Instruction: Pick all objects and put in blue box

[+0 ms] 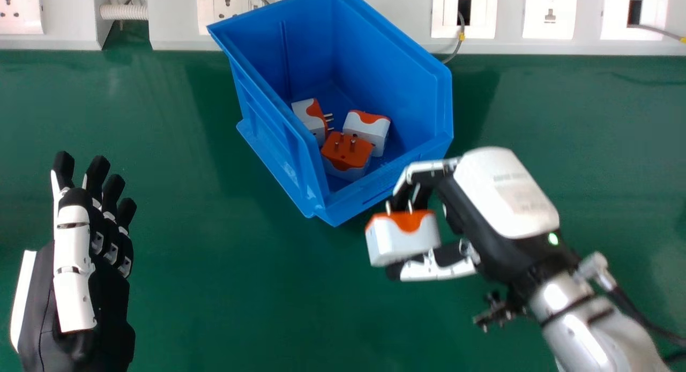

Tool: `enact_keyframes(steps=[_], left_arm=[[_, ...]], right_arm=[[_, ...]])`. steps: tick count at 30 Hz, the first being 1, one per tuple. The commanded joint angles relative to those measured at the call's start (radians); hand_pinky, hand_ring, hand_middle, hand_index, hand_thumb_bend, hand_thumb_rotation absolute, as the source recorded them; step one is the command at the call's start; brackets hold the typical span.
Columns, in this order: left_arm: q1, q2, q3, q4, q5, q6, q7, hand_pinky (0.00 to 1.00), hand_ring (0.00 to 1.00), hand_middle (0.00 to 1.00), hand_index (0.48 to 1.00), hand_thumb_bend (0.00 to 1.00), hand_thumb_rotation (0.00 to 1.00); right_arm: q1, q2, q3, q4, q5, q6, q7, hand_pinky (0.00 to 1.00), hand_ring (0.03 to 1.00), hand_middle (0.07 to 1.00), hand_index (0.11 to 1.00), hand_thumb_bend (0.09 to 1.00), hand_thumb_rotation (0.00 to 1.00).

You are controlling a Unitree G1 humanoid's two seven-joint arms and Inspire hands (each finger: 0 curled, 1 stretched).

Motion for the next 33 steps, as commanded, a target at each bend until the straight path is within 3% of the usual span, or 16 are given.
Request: enact_keyframes(steps=[1,7,9,11,18,24,29,33], left_arm=[[0.000,0.004,0.002,-0.017,0.002,-0.007,0.001,1.00,1.00,1.00,0.995,0.20,1.00],[0.009,-0.001,0.001,-0.017,0.003,-0.013,0.000,1.00,1.00,1.00,0.993,0.20,1.00],[0.012,-0.003,0.001,-0.017,-0.007,-0.014,-0.005,1.00,1.00,1.00,0.991,0.20,0.99],[0.015,-0.005,0.001,-0.019,-0.009,-0.015,-0.005,1.00,1.00,1.00,0.990,0.21,0.98],[0.033,-0.006,-0.003,-0.030,0.006,-0.015,-0.001,1.00,1.00,1.00,0.989,0.20,0.97],[0.049,-0.011,-0.003,-0.039,-0.011,-0.013,-0.005,1.00,1.00,1.00,0.992,0.20,0.98],[0.061,-0.015,0.001,-0.042,0.005,-0.022,0.004,1.00,1.00,1.00,0.994,0.19,0.98],[0.068,-0.022,0.001,-0.045,-0.010,-0.017,0.005,1.00,1.00,1.00,0.997,0.18,0.99]], right_arm=[[-0.088,0.023,0.011,0.050,-0.009,-0.004,-0.037,0.08,0.110,0.162,0.469,0.485,0.15],[-0.260,0.069,0.053,0.221,-0.024,0.018,-0.050,0.07,0.111,0.165,0.469,0.485,0.16],[-0.315,0.080,0.066,0.283,-0.030,0.022,-0.063,0.07,0.112,0.167,0.469,0.484,0.16],[-0.382,0.096,0.076,0.367,-0.031,0.014,-0.094,0.08,0.119,0.177,0.469,0.483,0.16],[-0.588,0.153,0.123,0.633,-0.061,0.040,-0.219,0.08,0.126,0.182,0.469,0.483,0.16],[-0.729,0.180,0.148,0.756,-0.043,0.086,-0.175,0.10,0.148,0.207,0.469,0.483,0.15],[-0.821,0.201,0.166,0.854,-0.035,0.115,-0.180,0.12,0.178,0.243,0.471,0.483,0.15],[-0.898,0.220,0.178,0.938,-0.027,0.133,-0.170,0.13,0.195,0.267,0.472,0.483,0.15]])
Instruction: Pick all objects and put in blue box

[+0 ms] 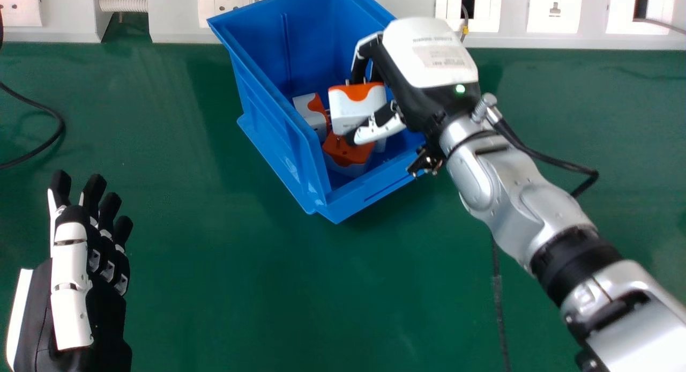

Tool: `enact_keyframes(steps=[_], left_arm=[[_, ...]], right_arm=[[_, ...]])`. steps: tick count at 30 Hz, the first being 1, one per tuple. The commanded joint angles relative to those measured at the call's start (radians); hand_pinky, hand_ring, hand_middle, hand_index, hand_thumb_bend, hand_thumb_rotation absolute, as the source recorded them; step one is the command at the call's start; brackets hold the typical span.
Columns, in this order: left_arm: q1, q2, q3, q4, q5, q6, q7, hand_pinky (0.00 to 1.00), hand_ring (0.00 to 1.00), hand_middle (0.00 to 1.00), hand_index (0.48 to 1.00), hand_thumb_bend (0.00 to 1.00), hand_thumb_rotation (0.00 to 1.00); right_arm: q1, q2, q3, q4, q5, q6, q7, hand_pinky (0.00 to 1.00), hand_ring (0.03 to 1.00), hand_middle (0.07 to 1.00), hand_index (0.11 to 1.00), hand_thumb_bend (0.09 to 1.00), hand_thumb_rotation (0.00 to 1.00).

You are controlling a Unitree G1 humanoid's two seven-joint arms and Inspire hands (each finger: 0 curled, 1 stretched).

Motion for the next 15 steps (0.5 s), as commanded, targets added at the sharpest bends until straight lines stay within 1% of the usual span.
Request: enact_keyframes(steps=[1,2,3,4,5,6,7,8,10,12,13,14,15], left_arm=[[0.011,-0.006,0.001,-0.033,-0.006,-0.014,0.004,1.00,1.00,1.00,0.997,0.18,0.99],[0.013,-0.006,0.001,-0.036,-0.006,-0.013,0.004,1.00,1.00,1.00,0.997,0.17,0.99],[0.015,-0.006,0.001,-0.037,-0.005,-0.012,0.004,1.00,1.00,1.00,0.997,0.17,0.99],[0.017,-0.006,0.001,-0.038,-0.004,-0.012,0.003,1.00,1.00,1.00,0.997,0.17,1.00],[0.019,-0.005,0.002,-0.039,-0.006,-0.013,0.000,1.00,1.00,1.00,0.997,0.17,1.00],[0.023,-0.005,0.002,-0.041,-0.007,-0.015,-0.003,1.00,1.00,1.00,0.997,0.17,1.00],[0.026,-0.006,0.001,-0.043,-0.007,-0.016,-0.004,1.00,1.00,1.00,0.997,0.17,1.00],[0.030,-0.006,0.001,-0.045,-0.005,-0.017,-0.004,1.00,1.00,1.00,0.997,0.17,1.00],[0.036,-0.008,-0.002,-0.048,0.008,-0.023,-0.001,1.00,1.00,1.00,0.998,0.17,1.00],[0.041,-0.010,-0.004,-0.050,0.019,-0.024,0.004,1.00,1.00,1.00,0.999,0.17,1.00],[0.043,-0.011,-0.004,-0.051,0.017,-0.025,0.004,1.00,1.00,1.00,0.999,0.17,1.00],[0.043,-0.013,-0.005,-0.050,0.020,-0.027,0.004,1.00,1.00,1.00,0.999,0.17,1.00],[0.043,-0.015,-0.006,-0.048,0.020,-0.031,0.000,1.00,1.00,1.00,0.999,0.17,1.00]], right_arm=[[-0.098,0.019,0.001,0.038,0.021,0.019,0.003,0.13,0.195,0.267,0.472,0.483,0.15],[-0.117,0.028,0.001,0.062,0.025,0.029,0.008,0.14,0.211,0.286,0.473,0.483,0.15],[-0.134,0.036,0.002,0.086,0.028,0.035,0.010,0.14,0.211,0.286,0.473,0.483,0.15],[-0.149,0.043,0.005,0.107,0.030,0.041,0.010,0.16,0.244,0.322,0.475,0.483,0.15],[-0.164,0.050,0.009,0.130,0.029,0.050,0.008,0.16,0.244,0.322,0.475,0.483,0.15],[-0.178,0.056,0.016,0.150,0.026,0.061,0.004,0.18,0.262,0.342,0.478,0.483,0.15],[-0.191,0.062,0.023,0.168,0.023,0.074,0.003,0.18,0.262,0.342,0.478,0.483,0.15],[-0.201,0.069,0.026,0.183,0.023,0.084,-0.001,0.18,0.262,0.342,0.478,0.483,0.15],[-0.216,0.079,0.028,0.210,0.031,0.092,-0.011,0.20,0.293,0.372,0.480,0.484,0.15],[-0.227,0.088,0.030,0.230,0.039,0.101,-0.012,0.20,0.297,0.378,0.480,0.485,0.15],[-0.231,0.093,0.028,0.238,0.046,0.105,-0.012,0.21,0.302,0.383,0.481,0.486,0.15],[-0.232,0.096,0.026,0.244,0.054,0.102,-0.015,0.21,0.302,0.383,0.481,0.486,0.15],[-0.233,0.099,0.023,0.248,0.063,0.102,-0.014,0.21,0.302,0.383,0.481,0.486,0.15]])
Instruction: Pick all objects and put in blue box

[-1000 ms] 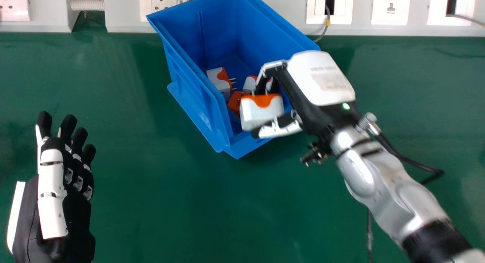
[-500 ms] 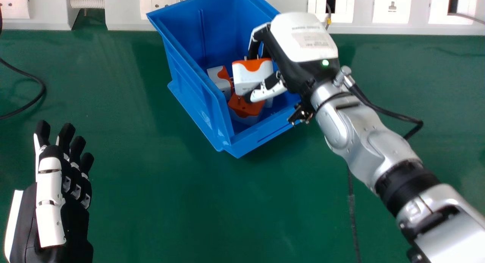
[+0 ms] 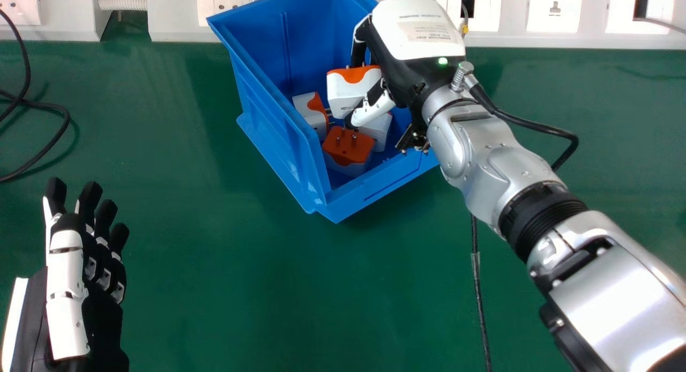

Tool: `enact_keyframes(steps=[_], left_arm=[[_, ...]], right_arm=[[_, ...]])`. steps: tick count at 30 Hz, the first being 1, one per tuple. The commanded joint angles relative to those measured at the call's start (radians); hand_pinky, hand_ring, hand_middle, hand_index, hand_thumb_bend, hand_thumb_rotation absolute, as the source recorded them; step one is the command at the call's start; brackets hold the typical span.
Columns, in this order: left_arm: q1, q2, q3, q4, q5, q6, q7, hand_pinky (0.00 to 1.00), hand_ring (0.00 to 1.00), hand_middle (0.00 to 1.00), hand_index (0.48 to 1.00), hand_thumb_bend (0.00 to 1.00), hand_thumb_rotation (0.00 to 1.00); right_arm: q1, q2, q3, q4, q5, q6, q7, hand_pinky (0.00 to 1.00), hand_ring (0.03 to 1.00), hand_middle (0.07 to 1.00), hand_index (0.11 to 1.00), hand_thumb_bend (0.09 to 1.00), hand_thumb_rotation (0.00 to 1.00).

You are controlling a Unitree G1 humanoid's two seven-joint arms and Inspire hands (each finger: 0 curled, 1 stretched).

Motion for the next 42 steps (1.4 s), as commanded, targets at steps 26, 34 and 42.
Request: enact_keyframes(steps=[26,34,42], left_arm=[[-0.032,-0.009,-0.025,-0.007,0.019,-0.029,0.012,1.00,1.00,1.00,0.996,0.16,1.00],[-0.056,-0.004,-0.025,0.008,0.017,-0.027,0.004,1.00,1.00,1.00,0.996,0.17,1.00],[-0.081,0.001,-0.016,0.030,0.006,-0.031,-0.004,1.00,1.00,1.00,0.991,0.17,1.00]], right_arm=[[-0.002,-0.012,0.109,-0.059,-0.021,0.084,-0.001,0.85,0.955,0.962,0.961,0.653,0.50],[0.054,-0.034,0.084,-0.155,-0.006,0.081,-0.036,0.87,0.986,0.988,0.985,0.602,0.52],[0.268,-0.105,0.038,-0.525,-0.022,0.136,-0.090,0.87,0.994,0.995,0.987,0.507,0.46]])
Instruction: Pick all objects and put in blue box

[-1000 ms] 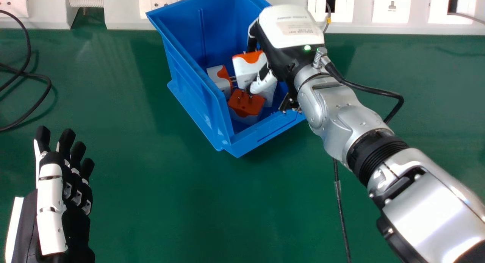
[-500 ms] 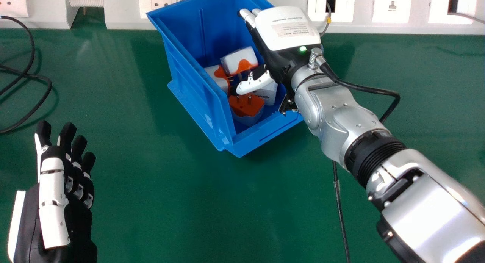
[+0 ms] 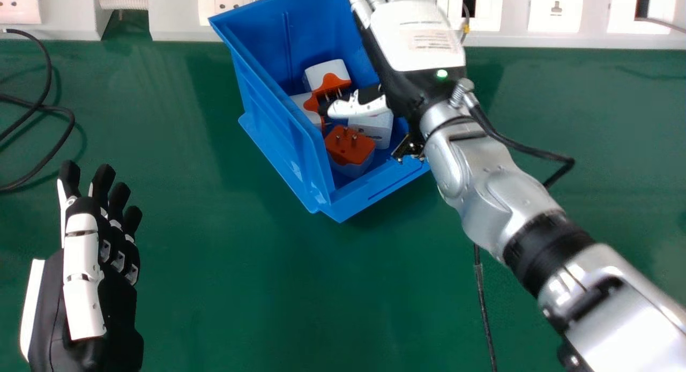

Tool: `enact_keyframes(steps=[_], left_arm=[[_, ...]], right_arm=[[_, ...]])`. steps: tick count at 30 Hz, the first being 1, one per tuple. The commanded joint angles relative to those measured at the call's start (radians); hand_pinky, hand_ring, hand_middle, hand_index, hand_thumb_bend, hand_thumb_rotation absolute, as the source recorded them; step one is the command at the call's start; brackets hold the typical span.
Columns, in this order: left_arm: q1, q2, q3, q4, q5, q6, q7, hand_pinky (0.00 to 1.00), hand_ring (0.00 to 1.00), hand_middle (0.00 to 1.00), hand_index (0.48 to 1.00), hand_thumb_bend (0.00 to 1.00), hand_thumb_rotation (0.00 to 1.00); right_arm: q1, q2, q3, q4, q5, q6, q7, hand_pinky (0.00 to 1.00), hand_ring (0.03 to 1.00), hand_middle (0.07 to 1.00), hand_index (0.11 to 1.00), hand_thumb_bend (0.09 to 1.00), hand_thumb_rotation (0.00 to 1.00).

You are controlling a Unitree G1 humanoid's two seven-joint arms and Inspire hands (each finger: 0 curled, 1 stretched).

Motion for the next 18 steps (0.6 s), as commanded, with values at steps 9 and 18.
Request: enact_keyframes(steps=[9,18], left_arm=[[-0.020,0.017,0.015,0.019,-0.006,-0.025,-0.022,1.00,1.00,1.00,0.987,0.18,0.96],[-0.034,0.034,0.012,0.036,0.025,-0.034,-0.020,1.00,1.00,1.00,0.987,0.19,0.96]], right_arm=[[0.505,-0.136,-0.110,-0.588,0.006,-0.044,-0.078,0.84,0.966,0.996,0.974,0.392,0.48],[1.011,-0.149,-0.323,-0.943,0.318,-0.303,-0.039,0.86,0.971,0.993,0.972,0.343,0.54]])
